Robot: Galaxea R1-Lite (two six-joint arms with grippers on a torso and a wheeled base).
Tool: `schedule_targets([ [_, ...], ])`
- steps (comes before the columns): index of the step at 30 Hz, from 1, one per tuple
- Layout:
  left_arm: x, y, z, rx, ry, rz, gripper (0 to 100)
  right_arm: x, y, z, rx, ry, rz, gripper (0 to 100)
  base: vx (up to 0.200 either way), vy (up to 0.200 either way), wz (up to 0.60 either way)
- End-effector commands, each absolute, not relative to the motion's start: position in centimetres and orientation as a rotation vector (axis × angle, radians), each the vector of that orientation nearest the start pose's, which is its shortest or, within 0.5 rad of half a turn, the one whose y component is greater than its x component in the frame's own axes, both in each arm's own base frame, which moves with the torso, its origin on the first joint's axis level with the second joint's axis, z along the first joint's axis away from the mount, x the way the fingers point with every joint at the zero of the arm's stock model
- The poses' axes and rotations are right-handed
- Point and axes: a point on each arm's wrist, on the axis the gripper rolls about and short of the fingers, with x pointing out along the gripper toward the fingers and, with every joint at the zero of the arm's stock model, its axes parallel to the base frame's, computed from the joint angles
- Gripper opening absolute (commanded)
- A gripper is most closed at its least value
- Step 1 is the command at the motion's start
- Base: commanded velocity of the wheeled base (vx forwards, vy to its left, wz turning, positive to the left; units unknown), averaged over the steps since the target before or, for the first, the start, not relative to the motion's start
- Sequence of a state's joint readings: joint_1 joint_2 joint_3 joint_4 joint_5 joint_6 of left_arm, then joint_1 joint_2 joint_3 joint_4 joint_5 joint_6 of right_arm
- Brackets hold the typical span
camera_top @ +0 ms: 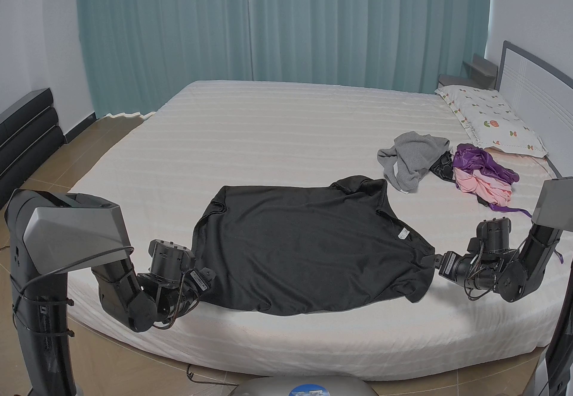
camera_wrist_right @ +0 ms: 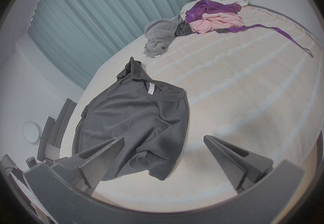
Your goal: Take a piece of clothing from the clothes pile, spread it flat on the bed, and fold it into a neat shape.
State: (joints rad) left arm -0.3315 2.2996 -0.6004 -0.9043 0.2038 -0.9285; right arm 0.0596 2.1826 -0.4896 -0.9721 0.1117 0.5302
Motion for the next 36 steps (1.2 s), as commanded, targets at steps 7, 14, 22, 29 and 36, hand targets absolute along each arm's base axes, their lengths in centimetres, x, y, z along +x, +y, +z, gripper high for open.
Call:
schedule_targets([
  [7,32.0,-9.6,-3.7,-0.682,0.720,0.274,0,30.6,2.9,-1.7,0.516,0.782,-0.018,100,0.000,0.000,0.00],
  [14,32.9,-8.0,-2.1,-0.726,0.654,0.299,0,31.6,4.5,-2.9,0.498,0.807,0.014,100,0.000,0.000,0.00],
  [22,33.2,-7.0,-0.3,-0.779,0.595,0.310,0,33.3,6.1,-5.0,0.456,0.854,-0.004,100,0.000,0.000,0.00],
  [29,33.2,-7.0,-0.3,-0.782,0.595,0.310,0,34.3,6.4,-5.3,0.444,0.856,-0.032,0,0.000,0.000,0.00],
  [36,33.9,-6.8,-0.4,-0.796,0.576,0.316,0,36.0,5.9,-3.0,0.554,0.749,-0.073,0,0.000,0.000,0.00],
])
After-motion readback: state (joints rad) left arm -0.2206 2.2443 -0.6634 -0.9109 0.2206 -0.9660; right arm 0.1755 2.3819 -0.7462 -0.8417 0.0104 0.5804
